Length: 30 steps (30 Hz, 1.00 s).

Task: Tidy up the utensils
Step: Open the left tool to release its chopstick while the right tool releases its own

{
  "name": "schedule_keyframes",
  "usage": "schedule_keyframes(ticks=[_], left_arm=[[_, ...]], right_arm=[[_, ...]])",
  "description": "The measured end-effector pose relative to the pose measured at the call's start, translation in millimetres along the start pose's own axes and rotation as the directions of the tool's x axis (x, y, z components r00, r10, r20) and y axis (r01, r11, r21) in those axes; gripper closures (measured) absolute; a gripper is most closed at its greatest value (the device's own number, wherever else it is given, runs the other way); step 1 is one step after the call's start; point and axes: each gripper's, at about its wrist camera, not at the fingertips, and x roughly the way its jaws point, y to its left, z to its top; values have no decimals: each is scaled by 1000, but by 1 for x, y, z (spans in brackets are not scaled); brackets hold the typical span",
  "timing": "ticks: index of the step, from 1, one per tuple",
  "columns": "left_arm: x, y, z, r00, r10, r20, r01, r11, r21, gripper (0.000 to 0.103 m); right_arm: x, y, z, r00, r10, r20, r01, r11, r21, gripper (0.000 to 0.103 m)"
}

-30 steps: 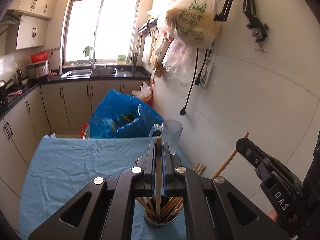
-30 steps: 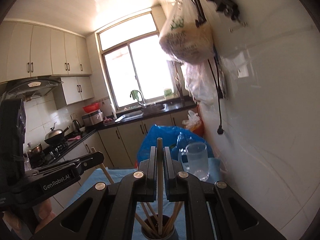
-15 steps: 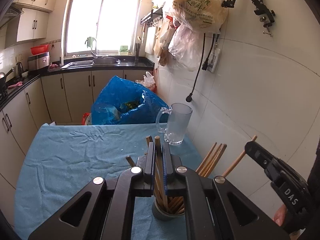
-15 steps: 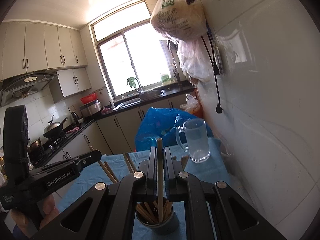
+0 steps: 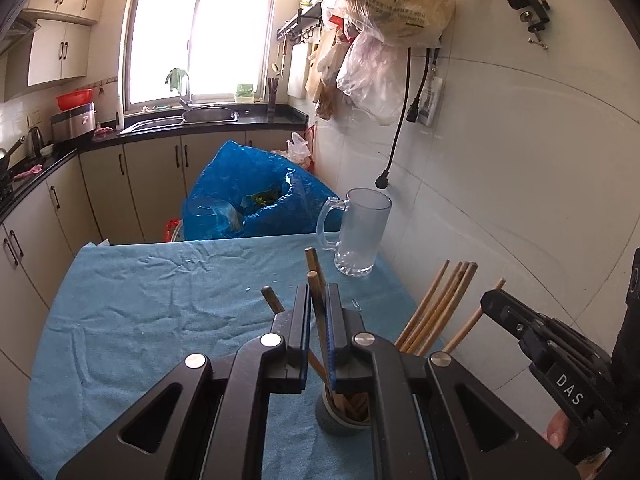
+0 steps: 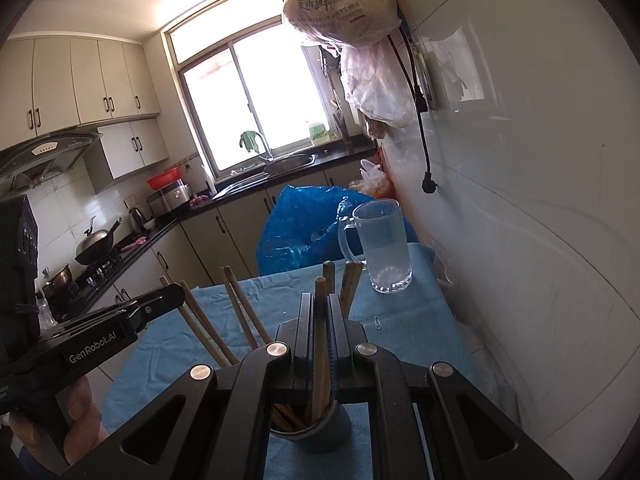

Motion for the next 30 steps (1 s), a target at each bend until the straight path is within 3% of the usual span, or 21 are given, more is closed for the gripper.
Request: schedule_keyframes(ticks=[13, 21, 28, 30], left_arm=[[12, 3, -3, 1000, 25, -17, -25, 1000, 4, 95], [12, 6, -3, 999, 38, -21, -38, 999, -12, 80], [6, 10, -3, 999, 46, -13, -46, 999, -20, 77], [0, 11, -4, 999, 53, -3, -53, 998, -20, 72]], right_arm=[[11, -7, -2, 1000, -3, -26, 4, 1000, 10, 96], [13, -5, -3, 999, -3, -45, 3, 1000, 6, 96], [1, -1, 1, 999, 9, -35, -9, 1000, 5, 96], [-7, 0, 3, 1000, 4, -22, -4, 1000, 3, 95]])
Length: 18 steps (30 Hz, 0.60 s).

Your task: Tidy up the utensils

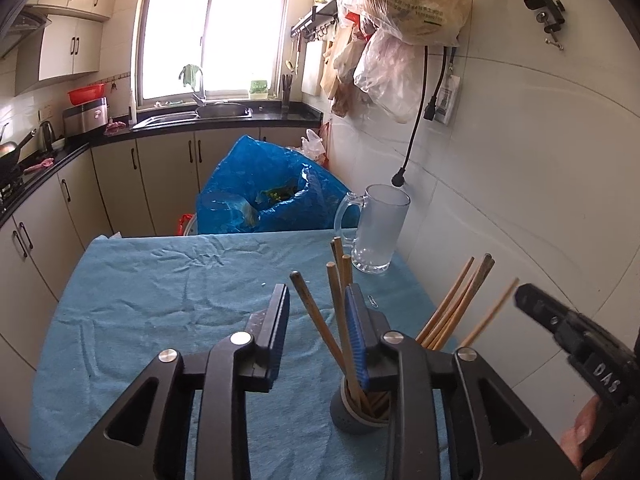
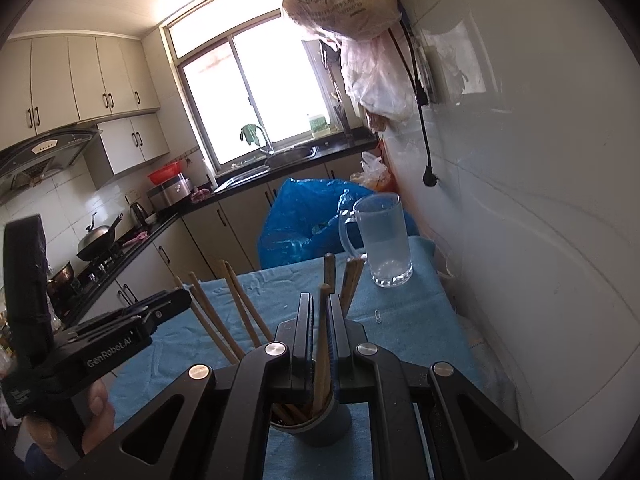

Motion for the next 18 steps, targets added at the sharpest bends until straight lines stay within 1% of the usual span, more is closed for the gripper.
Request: schedule_keyframes(ticks=[1, 2, 3, 4, 5, 6, 7, 8, 10, 11, 12, 13, 15, 18], left_arm=[[-4, 0, 0, 1000, 7, 7, -7, 1000, 0, 70], [-10, 1, -1, 1000, 18, 18, -18, 1000, -1, 66], [-14, 2, -2, 999, 23, 24, -23, 1000, -2, 59], [-23, 3, -5, 999, 33, 40, -33, 999, -7, 55], [-29, 4, -7, 998, 44, 48, -43, 999, -11, 46], [-35, 6, -11, 997, 56, 55, -55, 998, -18, 39], [-44, 8, -15, 995, 69, 67, -67, 997, -27, 37], [-53, 10, -21, 993, 88, 82, -86, 996, -30, 35], [-72, 11, -34, 986, 130, 100, -129, 991, -24, 29], [-79, 12, -39, 985, 140, 101, -139, 990, -21, 25], [-87, 14, -45, 983, 147, 107, -146, 989, -19, 23], [-96, 15, -52, 981, 153, 118, -153, 988, -14, 21], [-116, 18, -69, 973, 185, 137, -187, 982, 1, 16], [-136, 26, -87, 968, 211, 139, -214, 977, 9, 16]], right_arm=[[-5, 0, 1, 1000, -5, 7, 5, 1000, 0, 93], [-9, 1, 1, 1000, -8, 11, 8, 1000, 0, 90], [-14, 2, 1, 1000, -11, 15, 11, 1000, -1, 80], [-20, 3, 1, 1000, -20, 21, 20, 1000, -3, 64], [-26, 4, 0, 999, -32, 30, 32, 999, -5, 56], [-35, 6, -2, 998, -46, 47, 46, 999, -9, 42], [-42, 8, -4, 997, -52, 59, 53, 999, -12, 35], [-50, 10, -6, 996, -59, 73, 60, 998, -14, 32], [-66, 16, -12, 992, -80, 97, 83, 996, -26, 21], [-73, 19, -16, 991, -88, 104, 92, 995, -34, 18], [-82, 24, -22, 989, -95, 111, 101, 994, -46, 12], [-87, 27, -25, 988, -103, 118, 110, 992, -55, 9], [-99, 35, -36, 983, -122, 134, 132, 988, -73, 7], [-114, 44, -51, 979, -138, 147, 151, 985, -80, 2]])
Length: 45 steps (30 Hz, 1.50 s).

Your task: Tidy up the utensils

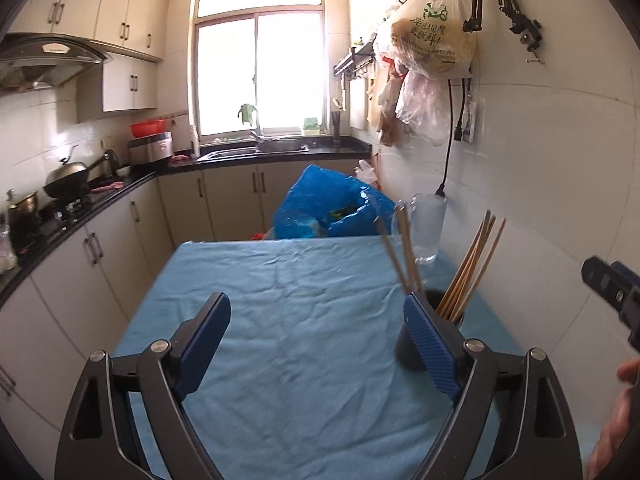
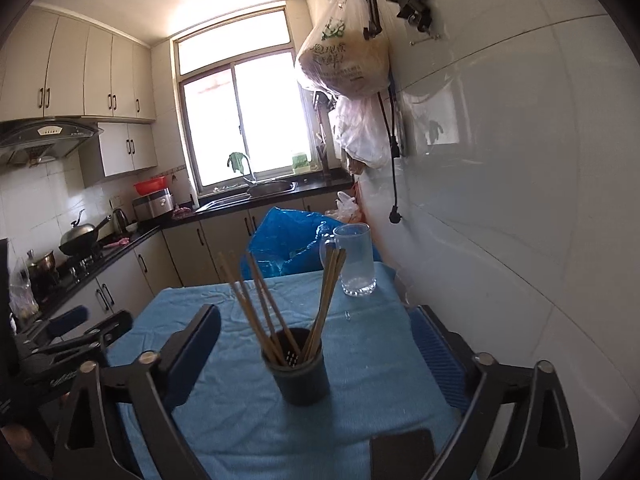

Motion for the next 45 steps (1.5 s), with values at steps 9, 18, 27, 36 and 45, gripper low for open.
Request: schedule_keyframes(ticks=[9, 18, 27, 36, 45], left_arm=[[-47, 32, -52, 997, 63, -37, -63, 998, 3, 5], [-53, 34, -80, 995, 65, -82, -64, 998, 14, 5], [-43, 32, -88, 991, 71, -110, -68, 997, 31, 5], [-18, 35, -92, 986, 71, -150, -68, 997, 29, 5], [3, 43, -99, 978, 78, -192, -77, 997, 12, 5]], right_arm=[[-33, 24, -45, 993, -111, -45, 111, 994, 6, 0], [-41, 56, -83, 985, -151, -80, 147, 988, -54, 0], [-34, 61, -88, 983, -159, -95, 153, 986, -71, 0], [-14, 58, -90, 977, -179, -120, 172, 983, -65, 0], [7, 61, -94, 969, -188, -162, 177, 981, -81, 0]])
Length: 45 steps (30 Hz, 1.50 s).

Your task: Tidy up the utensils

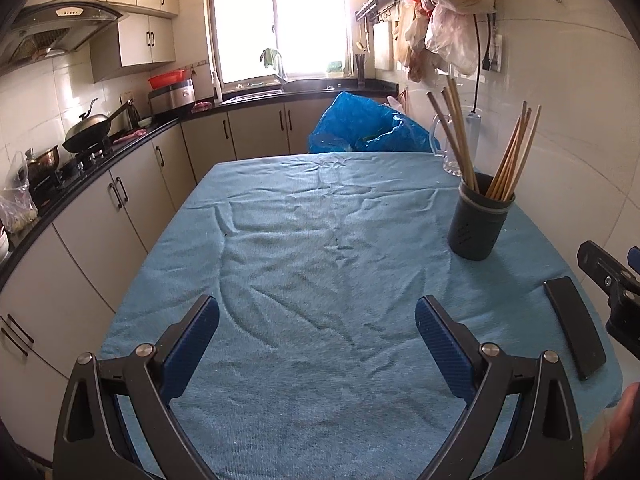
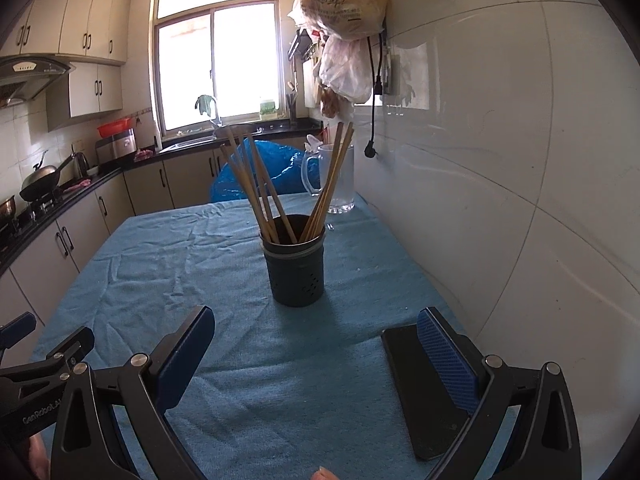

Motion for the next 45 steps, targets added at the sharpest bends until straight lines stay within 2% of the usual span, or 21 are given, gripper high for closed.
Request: schedule_keyframes(ticks=[14, 45], left_arm=[[16, 9, -3, 1000, 0, -27, -1, 1000, -15, 5], [3, 3, -5, 1000, -15, -15, 15, 1000, -7, 5]], right_arm=[[12, 13, 0, 1000, -6, -27, 6, 1000, -29, 0], [11, 10, -3, 999, -11, -40, 11, 1000, -19, 0]])
